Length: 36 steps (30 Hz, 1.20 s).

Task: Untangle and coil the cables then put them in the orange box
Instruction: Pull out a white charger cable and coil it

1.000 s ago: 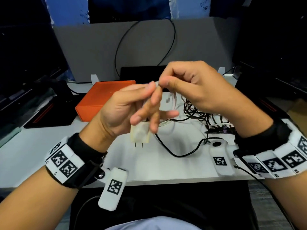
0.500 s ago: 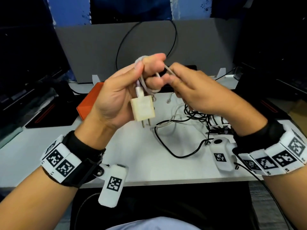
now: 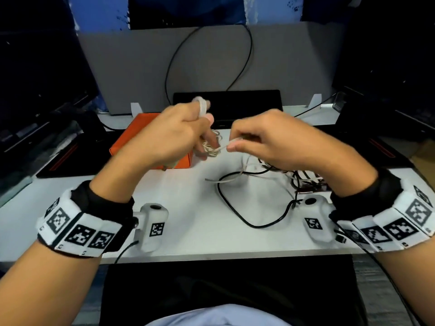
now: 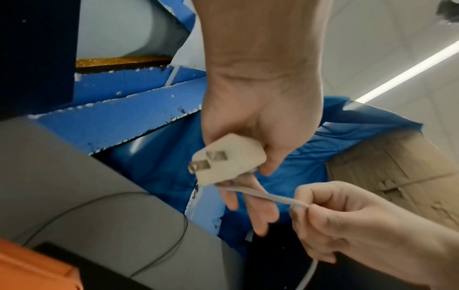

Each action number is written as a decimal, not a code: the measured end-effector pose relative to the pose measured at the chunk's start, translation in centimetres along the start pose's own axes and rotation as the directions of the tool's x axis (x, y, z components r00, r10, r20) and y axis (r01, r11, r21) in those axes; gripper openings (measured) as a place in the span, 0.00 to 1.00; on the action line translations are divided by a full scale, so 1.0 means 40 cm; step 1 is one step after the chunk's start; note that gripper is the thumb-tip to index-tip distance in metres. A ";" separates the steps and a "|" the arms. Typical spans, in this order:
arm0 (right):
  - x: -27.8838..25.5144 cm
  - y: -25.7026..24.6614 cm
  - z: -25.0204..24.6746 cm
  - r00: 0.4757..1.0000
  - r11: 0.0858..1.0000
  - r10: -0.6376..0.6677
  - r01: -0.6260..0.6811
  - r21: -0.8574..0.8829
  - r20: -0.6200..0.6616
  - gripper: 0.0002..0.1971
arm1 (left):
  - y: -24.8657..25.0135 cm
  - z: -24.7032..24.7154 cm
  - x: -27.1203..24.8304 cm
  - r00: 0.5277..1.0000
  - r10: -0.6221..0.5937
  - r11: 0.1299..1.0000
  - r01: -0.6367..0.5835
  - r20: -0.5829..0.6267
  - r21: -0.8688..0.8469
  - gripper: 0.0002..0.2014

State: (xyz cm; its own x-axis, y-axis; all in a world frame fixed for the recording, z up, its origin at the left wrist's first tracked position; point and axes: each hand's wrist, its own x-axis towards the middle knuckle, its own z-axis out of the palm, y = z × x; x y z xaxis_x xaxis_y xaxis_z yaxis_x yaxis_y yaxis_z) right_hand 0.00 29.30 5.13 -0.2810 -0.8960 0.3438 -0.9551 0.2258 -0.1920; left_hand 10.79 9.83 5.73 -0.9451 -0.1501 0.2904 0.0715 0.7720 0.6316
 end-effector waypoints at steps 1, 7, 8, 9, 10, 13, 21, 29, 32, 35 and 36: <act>0.001 0.010 -0.009 0.996 0.999 -0.001 0.005 0.043 -0.091 0.08 | -0.004 -0.005 -0.004 0.997 -0.019 0.999 0.023 0.074 -0.043 0.19; -0.002 0.094 -0.054 0.949 0.991 0.137 -0.133 0.033 -0.285 0.16 | -0.026 -0.030 -0.021 0.874 0.223 0.881 0.009 0.432 -0.473 0.24; -0.005 0.109 -0.055 0.948 0.984 0.174 -0.179 0.004 -0.265 0.17 | -0.031 -0.033 -0.021 0.846 0.285 0.854 -0.011 0.451 -0.520 0.23; -0.007 0.122 -0.055 0.945 0.976 0.207 -0.219 -0.018 -0.251 0.17 | -0.034 -0.035 -0.021 0.829 0.330 0.822 -0.017 0.451 -0.569 0.22; -0.009 0.131 -0.055 0.940 0.967 0.238 -0.252 -0.025 -0.244 0.18 | -0.036 -0.038 -0.022 0.828 0.358 0.778 -0.009 0.432 -0.628 0.21; -0.010 0.148 -0.055 0.926 0.936 0.336 -0.349 -0.049 -0.173 0.15 | -0.037 -0.037 -0.022 0.854 0.384 0.643 0.025 0.350 -0.765 0.15; -0.021 0.015 -0.052 0.999 0.976 0.039 -0.035 0.217 -0.014 0.34 | -0.010 0.022 -0.009 0.929 0.206 0.636 0.113 0.308 -0.764 0.14; 0.010 -0.046 0.001 0.938 0.914 -0.027 0.164 0.371 -0.347 0.14 | 0.013 0.032 -0.029 0.843 0.383 0.500 0.154 0.377 -0.852 0.23; 0.008 -0.054 0.000 0.910 0.915 -0.064 0.217 0.341 -0.409 0.13 | 0.021 0.026 -0.031 0.792 0.467 0.472 0.154 0.394 -0.868 0.22; 0.008 -0.056 -0.004 0.903 0.924 -0.074 0.222 0.312 -0.424 0.15 | 0.024 0.025 -0.036 0.778 0.506 0.417 0.157 0.372 -0.895 0.19; 0.008 -0.054 -0.006 0.902 0.924 -0.070 0.219 0.314 -0.425 0.16 | 0.026 0.025 -0.039 0.780 0.514 0.397 0.153 0.357 -0.905 0.18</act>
State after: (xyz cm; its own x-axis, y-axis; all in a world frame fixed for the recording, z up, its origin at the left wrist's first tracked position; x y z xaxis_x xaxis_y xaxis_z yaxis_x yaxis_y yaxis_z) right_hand 1.95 28.60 5.89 -0.2271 -0.6619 0.7144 -0.9143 -0.1077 -0.3905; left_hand 12.03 11.47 5.22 -0.8145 0.4997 0.2948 0.1729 -0.2759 0.9455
